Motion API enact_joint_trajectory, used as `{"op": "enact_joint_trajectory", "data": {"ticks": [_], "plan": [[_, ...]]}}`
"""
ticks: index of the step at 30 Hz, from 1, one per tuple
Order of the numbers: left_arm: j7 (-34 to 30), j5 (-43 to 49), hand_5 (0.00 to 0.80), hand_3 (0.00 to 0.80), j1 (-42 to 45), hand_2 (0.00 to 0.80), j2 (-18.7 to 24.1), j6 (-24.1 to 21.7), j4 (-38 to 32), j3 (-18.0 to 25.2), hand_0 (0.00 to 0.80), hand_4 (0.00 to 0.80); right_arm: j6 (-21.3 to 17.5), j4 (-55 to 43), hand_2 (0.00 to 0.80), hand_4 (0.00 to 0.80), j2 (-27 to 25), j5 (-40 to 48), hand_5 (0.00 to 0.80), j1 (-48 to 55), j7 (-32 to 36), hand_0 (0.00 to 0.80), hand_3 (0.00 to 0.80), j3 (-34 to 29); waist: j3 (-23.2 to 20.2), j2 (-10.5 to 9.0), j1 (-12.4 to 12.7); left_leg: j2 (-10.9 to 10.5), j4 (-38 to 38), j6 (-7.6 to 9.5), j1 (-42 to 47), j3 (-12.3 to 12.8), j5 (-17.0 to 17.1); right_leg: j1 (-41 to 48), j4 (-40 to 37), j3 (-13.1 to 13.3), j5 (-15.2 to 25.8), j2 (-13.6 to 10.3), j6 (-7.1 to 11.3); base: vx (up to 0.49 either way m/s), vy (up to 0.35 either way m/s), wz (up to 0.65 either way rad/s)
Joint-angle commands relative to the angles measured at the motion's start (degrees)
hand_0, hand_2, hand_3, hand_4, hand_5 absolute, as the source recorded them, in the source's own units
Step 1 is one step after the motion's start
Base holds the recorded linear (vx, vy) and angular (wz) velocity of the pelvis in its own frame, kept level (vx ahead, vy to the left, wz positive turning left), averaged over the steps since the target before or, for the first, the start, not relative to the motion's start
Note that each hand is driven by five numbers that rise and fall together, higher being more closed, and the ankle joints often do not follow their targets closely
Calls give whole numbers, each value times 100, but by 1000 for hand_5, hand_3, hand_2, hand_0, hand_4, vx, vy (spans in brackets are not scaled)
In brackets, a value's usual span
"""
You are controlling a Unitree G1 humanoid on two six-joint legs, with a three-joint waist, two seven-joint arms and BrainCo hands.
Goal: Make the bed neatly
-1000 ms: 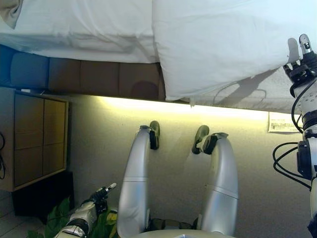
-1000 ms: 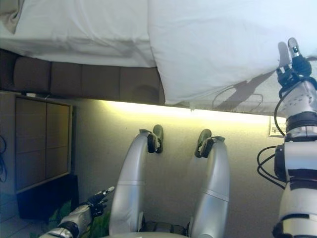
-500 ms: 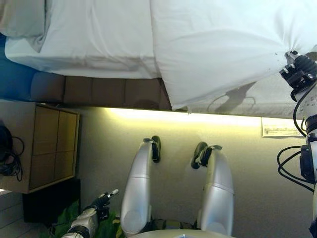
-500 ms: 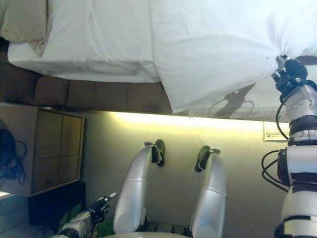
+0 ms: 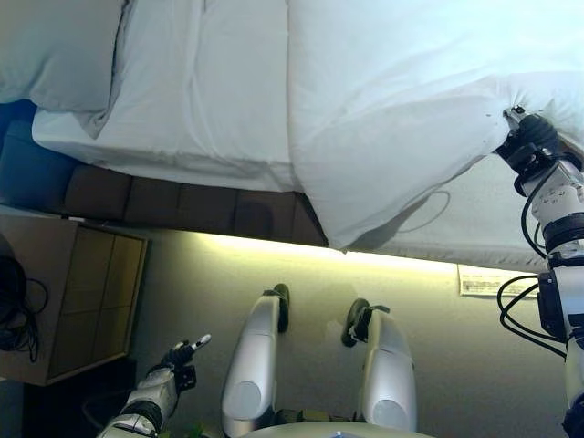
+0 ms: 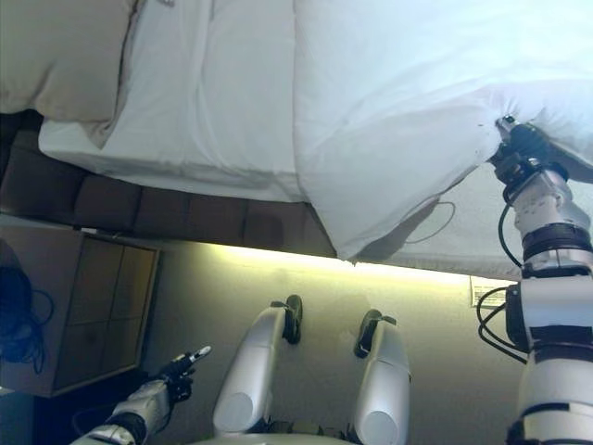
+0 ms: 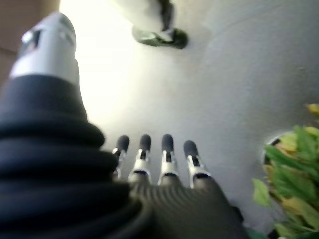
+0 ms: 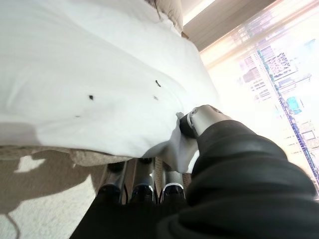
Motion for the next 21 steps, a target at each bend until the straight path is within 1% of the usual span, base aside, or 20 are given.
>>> {"op": "enact_joint_trajectory", "data": {"ticks": [1, 2, 4, 6, 7, 9, 12, 13, 14, 16, 18, 21], "plan": [[53, -597, 0, 0, -21, 0, 434, -198, 8, 182, 0, 0, -230, -332, 800, 800, 86, 73, 800, 135, 502, 800, 800, -63, -730, -252, 131, 221, -733, -243, 595, -64, 157, 595, -1051, 132, 420, -69, 37, 125, 7, 4], [50, -822, 0, 0, -184, 0, 562, -188, -299, 278, 0, 0, -202, -349, 800, 800, 145, 64, 800, 176, 537, 800, 800, -40, -784, -278, 140, 213, -855, -260, 735, -67, 189, 758, -1202, 101, 451, -63, 63, 107, 1, 5], [-2, -1150, 0, 0, -366, 0, 691, -259, -639, 340, 0, 0, -177, -396, 800, 800, 210, 80, 800, 207, 585, 800, 800, -7, -823, -296, 137, 212, -942, -273, 854, -64, 215, 893, -1328, 77, 489, -54, 84, 83, 6, 4], [92, -1637, 0, 0, -696, 0, 820, -259, -1107, 289, 0, 0, -160, -451, 800, 800, 301, 144, 800, 176, 563, 800, 800, 89, -846, -315, 127, 224, -1011, -279, 953, -78, 237, 1024, -1446, 51, 523, -12, 89, 48, 5, 0], [136, -2043, 0, 0, -952, 0, 839, -410, -1358, 216, 0, 0, -126, -470, 800, 800, 366, 170, 800, 140, 591, 800, 800, 157, -870, -330, 108, 226, -1038, -281, 988, -85, 241, 1076, -1515, 37, 541, 25, 84, 0, 0, 0], [317, -2504, 0, 0, -1322, 0, 784, -684, -1734, 59, 0, 0, -78, -543, 800, 800, 517, 232, 800, 93, 534, 800, 800, 271, -874, -359, 96, 238, -1140, -293, 1071, -116, 284, 1178, -1637, 6, 585, 94, 84, 15, -8, 1], [454, -2702, 0, 0, -1777, 0, 587, -1063, -2040, -84, 0, 0, -11, -654, 800, 800, 781, 260, 800, 107, 405, 800, 800, 391, -898, -428, 76, 249, -1435, -327, 1285, -160, 398, 1386, -1940, -35, 688, 168, 118, 33, -18, -1], [378, -2760, 0, 0, -1919, 0, 492, -1247, -2163, -148, 0, 0, 39, -713, 800, 800, 886, 240, 800, 145, 376, 800, 800, 437, -904, -466, 63, 249, -1624, -310, 1323, -122, 621, 1431, -2145, -107, 887, 173, 93, 0, 0, 0], [433, -2789, 0, 0, -2033, 0, 400, -1301, -2267, -219, 0, 0, 65, -784, 800, 800, 984, 212, 800, 207, 331, 800, 800, 470, -932, -494, 50, 252, -1784, -329, 1436, -120, 685, 1544, -2305, -124, 939, 200, 117, 0, 0, 0], [471, -2738, 0, 0, -2231, 0, 161, -1269, -2451, -380, 0, 0, 116, -876, 800, 800, 1211, 145, 800, 297, 252, 800, 800, 533, -1009, -553, 23, 242, -2160, -367, 1684, -106, 818, 1788, -2702, -158, 1074, 271, 163, 123, -46, -4], [485, -2740, 0, 0, -2466, 0, -36, -1198, -2461, -539, 0, 0, 119, -891, 800, 800, 1380, 123, 800, 295, 231, 800, 800, 620, -1043, -589, -7, 251, -2446, -396, 1864, -69, 916, 1968, -2984, -187, 1160, 327, 186, 99, -51, -2], [415, -3067, 0, 0, -2801, 0, -319, -867, -2356, -754, 0, 0, 68, -887, 800, 800, 1557, 155, 800, 175, 279, 800, 800, 747, -1048, -660, -66, 306, -2598, -441, 1919, -8, 978, 2042, -3181, -215, 1229, 399, 196, 32, -64, 0]]}}
